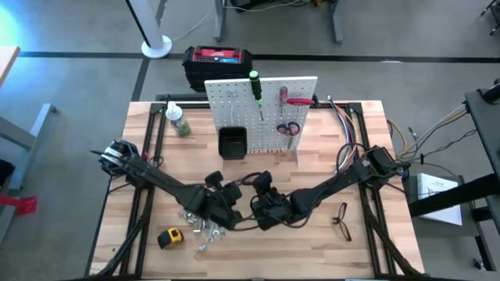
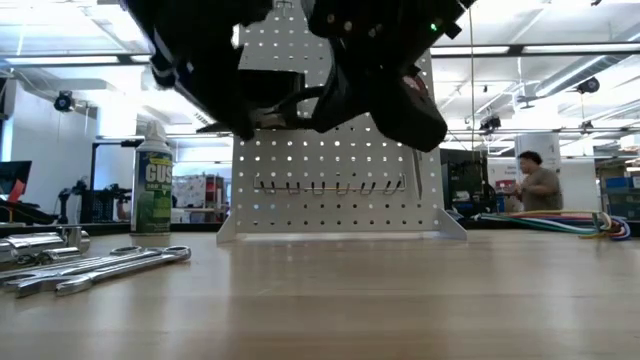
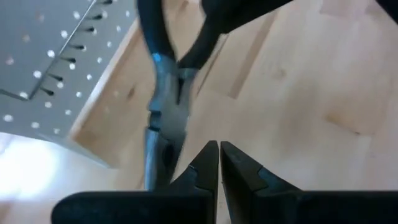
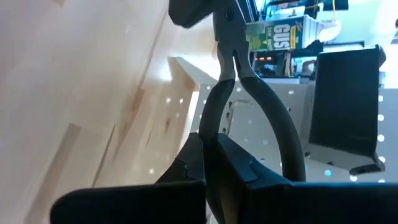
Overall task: Hang tools onto peg board
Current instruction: Hang the black pliers on the pegboard
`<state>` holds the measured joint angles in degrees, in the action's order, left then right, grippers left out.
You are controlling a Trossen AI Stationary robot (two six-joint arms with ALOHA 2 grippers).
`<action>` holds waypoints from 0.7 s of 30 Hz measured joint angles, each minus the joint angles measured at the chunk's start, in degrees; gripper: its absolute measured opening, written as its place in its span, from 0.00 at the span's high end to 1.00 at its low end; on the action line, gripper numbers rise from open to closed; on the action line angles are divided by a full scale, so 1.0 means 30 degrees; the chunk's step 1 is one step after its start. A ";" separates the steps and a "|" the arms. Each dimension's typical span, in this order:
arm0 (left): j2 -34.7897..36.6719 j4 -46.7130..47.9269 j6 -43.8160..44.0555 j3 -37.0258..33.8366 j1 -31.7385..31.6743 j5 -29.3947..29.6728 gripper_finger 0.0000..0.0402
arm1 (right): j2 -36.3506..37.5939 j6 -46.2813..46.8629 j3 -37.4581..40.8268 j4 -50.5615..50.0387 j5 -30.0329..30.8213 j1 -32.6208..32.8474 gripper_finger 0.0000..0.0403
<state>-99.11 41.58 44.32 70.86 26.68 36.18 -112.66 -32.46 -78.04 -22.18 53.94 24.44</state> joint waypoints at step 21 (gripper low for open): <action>0.2628 -0.6337 -0.2599 -0.3413 -0.0260 -0.1408 0.90 | -0.0051 -0.3371 0.1537 0.0217 0.1176 0.0221 1.00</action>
<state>-91.23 22.57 36.53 60.62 25.90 31.96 -112.81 -42.57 -73.43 -21.53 57.47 25.11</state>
